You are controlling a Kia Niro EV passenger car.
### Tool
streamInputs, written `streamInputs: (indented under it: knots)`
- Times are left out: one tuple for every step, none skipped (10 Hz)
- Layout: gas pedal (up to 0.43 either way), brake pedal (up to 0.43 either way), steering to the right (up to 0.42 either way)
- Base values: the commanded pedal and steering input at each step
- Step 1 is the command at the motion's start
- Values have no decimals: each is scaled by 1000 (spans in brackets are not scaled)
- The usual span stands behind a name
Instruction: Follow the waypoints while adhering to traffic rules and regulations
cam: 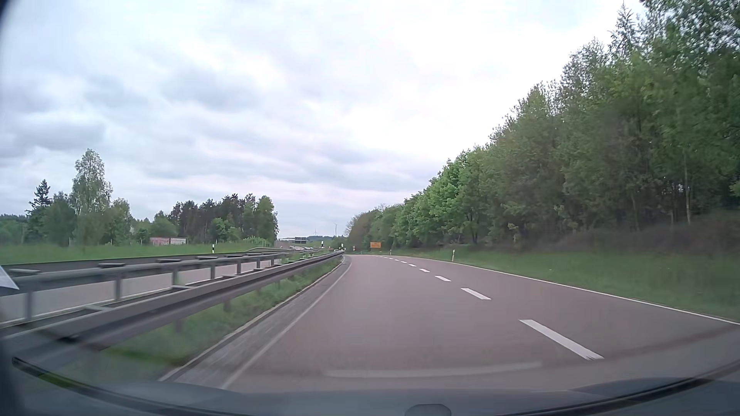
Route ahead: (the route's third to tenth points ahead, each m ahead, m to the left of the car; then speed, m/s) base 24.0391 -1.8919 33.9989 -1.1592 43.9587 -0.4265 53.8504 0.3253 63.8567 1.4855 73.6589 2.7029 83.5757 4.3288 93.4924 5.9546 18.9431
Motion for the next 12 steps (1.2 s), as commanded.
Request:
streamInputs:
  knots:
    - [157,0,-10]
    - [157,0,-10]
    - [157,0,-10]
    - [157,0,-10]
    - [157,0,-10]
    - [157,0,-10]
    - [157,0,-10]
    - [157,0,-10]
    - [157,0,-10]
    - [157,0,-11]
    - [157,0,-12]
    - [157,0,-12]
